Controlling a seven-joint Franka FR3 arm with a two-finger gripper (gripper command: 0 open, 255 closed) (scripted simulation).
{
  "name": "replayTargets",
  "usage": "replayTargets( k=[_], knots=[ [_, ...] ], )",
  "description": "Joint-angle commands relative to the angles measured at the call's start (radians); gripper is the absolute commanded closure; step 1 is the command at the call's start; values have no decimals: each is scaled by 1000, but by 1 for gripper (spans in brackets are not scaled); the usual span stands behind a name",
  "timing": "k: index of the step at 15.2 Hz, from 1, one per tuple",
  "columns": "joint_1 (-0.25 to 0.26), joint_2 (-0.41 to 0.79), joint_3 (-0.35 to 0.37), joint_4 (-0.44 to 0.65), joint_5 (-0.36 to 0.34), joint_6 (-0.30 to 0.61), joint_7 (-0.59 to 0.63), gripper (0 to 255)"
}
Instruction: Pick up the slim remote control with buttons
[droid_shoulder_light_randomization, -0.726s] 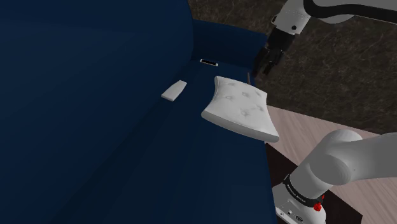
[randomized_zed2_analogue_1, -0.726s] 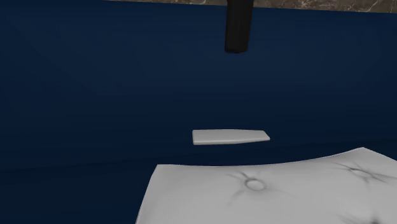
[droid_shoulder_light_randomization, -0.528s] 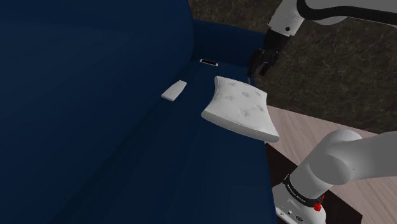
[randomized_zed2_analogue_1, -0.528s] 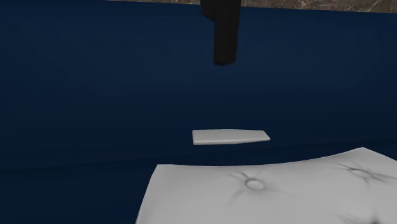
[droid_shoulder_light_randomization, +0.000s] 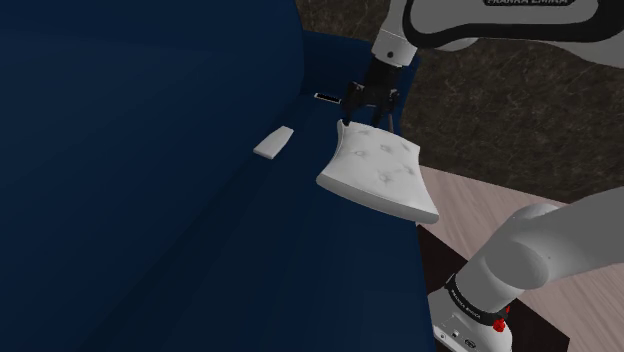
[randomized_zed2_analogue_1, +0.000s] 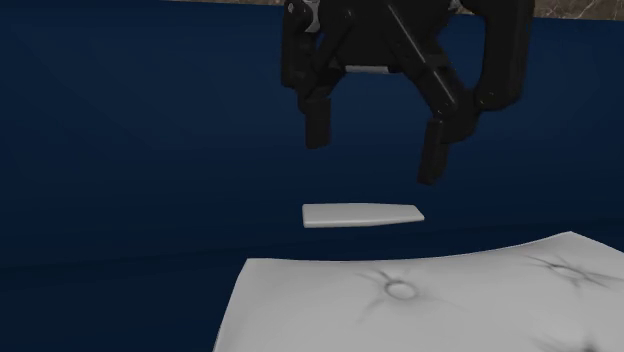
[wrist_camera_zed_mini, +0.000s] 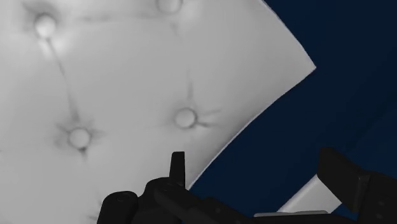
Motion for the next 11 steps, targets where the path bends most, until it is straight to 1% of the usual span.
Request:
replayTargets(
  k=[1,6,11],
  knots=[
    [-12,69,38,35,2,36,92,0],
    [-39,259,115,148,-28,109,311,0],
    [-48,467,160,299,-98,153,532,0]
  ],
)
